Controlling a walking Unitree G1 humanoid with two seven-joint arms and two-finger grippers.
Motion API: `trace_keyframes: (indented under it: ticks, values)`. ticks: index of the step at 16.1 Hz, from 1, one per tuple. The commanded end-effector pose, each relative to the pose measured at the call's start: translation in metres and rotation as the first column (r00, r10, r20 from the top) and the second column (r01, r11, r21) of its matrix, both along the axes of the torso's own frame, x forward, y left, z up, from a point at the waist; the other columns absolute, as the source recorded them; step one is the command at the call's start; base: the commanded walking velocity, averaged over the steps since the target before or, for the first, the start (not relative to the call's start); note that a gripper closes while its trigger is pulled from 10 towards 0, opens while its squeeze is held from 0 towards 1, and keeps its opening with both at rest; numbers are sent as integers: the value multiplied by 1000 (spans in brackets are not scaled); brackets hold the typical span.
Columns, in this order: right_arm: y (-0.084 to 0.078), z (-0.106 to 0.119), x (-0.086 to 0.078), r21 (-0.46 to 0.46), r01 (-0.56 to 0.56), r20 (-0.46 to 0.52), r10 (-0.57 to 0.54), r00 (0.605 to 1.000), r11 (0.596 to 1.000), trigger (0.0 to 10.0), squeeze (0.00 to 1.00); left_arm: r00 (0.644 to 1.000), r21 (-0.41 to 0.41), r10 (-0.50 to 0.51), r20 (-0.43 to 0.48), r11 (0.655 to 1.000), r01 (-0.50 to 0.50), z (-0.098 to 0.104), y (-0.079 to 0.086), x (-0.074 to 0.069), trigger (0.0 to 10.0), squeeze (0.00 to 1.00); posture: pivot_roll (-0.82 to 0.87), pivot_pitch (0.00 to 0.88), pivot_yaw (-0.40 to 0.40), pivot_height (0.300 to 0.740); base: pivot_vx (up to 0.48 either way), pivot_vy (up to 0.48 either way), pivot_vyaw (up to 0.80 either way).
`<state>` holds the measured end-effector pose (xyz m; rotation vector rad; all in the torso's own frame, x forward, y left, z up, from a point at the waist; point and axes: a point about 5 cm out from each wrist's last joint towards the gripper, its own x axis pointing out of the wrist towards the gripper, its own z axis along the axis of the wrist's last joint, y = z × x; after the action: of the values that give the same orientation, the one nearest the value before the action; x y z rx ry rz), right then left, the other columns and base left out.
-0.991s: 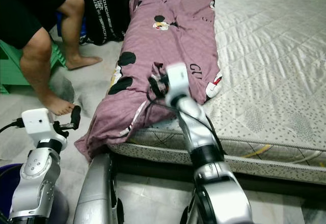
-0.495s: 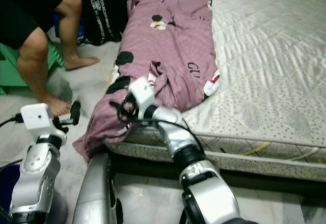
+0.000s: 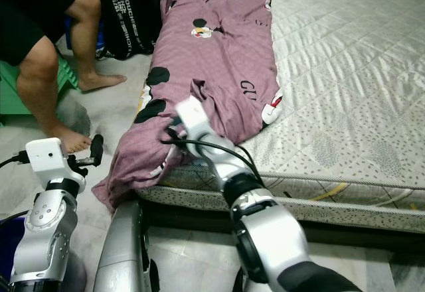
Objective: Clean up the room
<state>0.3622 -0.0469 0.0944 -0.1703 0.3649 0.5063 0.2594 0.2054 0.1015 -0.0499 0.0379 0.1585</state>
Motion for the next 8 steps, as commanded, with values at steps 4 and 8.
trace_keyframes:
  ticks: [4,8]
  values:
    - [-38,-12,4,-13,215,-115,-215,970,977,10000,0,1000,16,0,-1,1000,0,3,0,3,10000,0,130,70,5,500,0,0,0]
    - [-97,-19,4,-34,436,-120,-436,892,900,10000,0,1000,12,3,4,1000,-3,3,0,4,10000,0,117,61,0,500,0,0,0]
